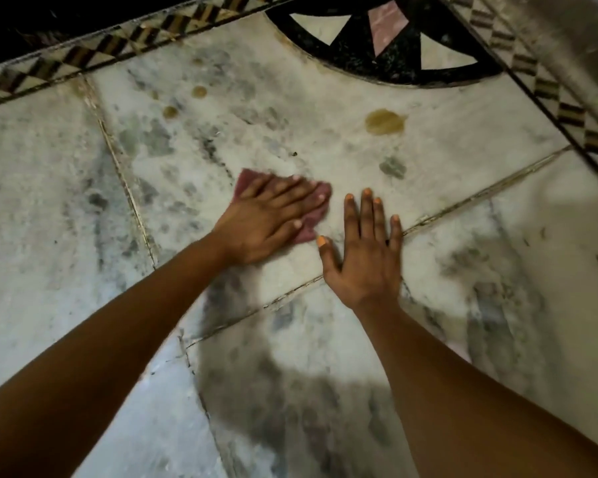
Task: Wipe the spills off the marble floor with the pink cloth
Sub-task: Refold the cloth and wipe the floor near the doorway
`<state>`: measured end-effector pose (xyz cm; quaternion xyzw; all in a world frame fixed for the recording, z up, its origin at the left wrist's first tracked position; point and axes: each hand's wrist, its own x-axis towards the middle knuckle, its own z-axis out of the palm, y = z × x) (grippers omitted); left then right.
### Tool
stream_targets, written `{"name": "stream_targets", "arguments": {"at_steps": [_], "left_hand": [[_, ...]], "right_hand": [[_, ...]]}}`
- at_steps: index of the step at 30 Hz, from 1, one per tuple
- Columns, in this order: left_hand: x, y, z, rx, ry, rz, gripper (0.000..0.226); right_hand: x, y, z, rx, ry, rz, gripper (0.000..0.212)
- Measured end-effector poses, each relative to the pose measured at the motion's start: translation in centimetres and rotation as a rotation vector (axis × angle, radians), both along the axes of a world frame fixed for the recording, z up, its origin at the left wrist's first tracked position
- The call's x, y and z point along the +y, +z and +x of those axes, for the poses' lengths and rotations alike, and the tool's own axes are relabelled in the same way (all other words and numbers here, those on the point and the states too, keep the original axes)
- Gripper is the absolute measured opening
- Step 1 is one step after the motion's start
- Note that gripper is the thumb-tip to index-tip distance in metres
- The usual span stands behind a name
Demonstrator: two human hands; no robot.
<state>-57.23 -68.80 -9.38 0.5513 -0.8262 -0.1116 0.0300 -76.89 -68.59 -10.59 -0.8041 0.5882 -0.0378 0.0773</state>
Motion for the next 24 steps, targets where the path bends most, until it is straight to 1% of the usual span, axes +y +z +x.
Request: {"name": "stream_targets", "arguments": {"at_steps": [1,2,4,6,7,8,9,10,13,15,17,19,21,22,23,24], "left_hand": [[1.3,-0.1,1.9,-0.004,-0.013,-0.005,0.055],[1.7,-0.2,3.9,-0.024,0.016,-0.008,0.055],[0.2,-0.4,7.0,-0.045,0.185,-0.017,0.056],[-3.3,-0.3,7.0,-0.028,0.409,-0.020,0.058],[-4.9,-0.2,5.9,-0.024,0.492,-0.020,0.060],[-6.0,-0.1,4.4,-0.024,0.531,-0.017,0.061],[-6.5,-0.1,2.7,-0.025,0.520,-0.014,0.062],[-6.0,-0.2,0.9,-0.030,0.460,-0.019,0.063],[-0.2,-0.1,-2.1,-0.038,0.189,-0.029,0.062],[4.4,-0.1,-0.5,-0.047,0.069,-0.021,0.058],[6.8,-0.1,3.1,-0.055,0.067,-0.011,0.057],[6.5,-0.2,7.0,-0.053,0.212,-0.020,0.057],[3.8,-0.3,9.0,-0.067,0.464,-0.015,0.061],[2.5,-0.2,8.8,-0.073,0.568,-0.002,0.063],[1.4,0.0,7.8,-0.075,0.621,0.021,0.064],[1.6,0.3,6.2,-0.076,0.631,0.025,0.063]], "right_hand": [[0.0,0.0,0.0,0.004,0.001,0.004,0.076],[0.0,0.0,-0.1,0.011,0.001,0.010,0.076],[0.0,-0.1,0.0,0.023,0.003,0.015,0.076],[0.0,0.0,0.0,0.016,-0.002,0.010,0.075],[0.0,0.0,0.0,0.022,-0.002,0.014,0.075],[0.1,0.0,0.0,0.031,0.001,0.021,0.075],[0.1,-0.1,0.1,0.032,0.004,0.020,0.075],[0.1,-0.1,0.1,0.022,0.005,0.014,0.075],[0.0,0.0,0.0,-0.014,0.000,0.006,0.076],[0.0,0.0,0.1,-0.015,0.007,-0.008,0.076],[0.0,-0.2,0.0,-0.019,0.006,-0.019,0.075],[0.0,-0.5,-0.1,-0.015,0.006,-0.029,0.075],[0.0,-0.6,-0.2,0.001,0.009,-0.034,0.075],[0.0,-0.6,-0.1,0.006,0.011,-0.038,0.076],[-0.2,-0.6,-0.1,0.014,0.016,-0.028,0.076],[-0.1,-0.3,0.0,0.023,0.030,-0.016,0.077]]}}
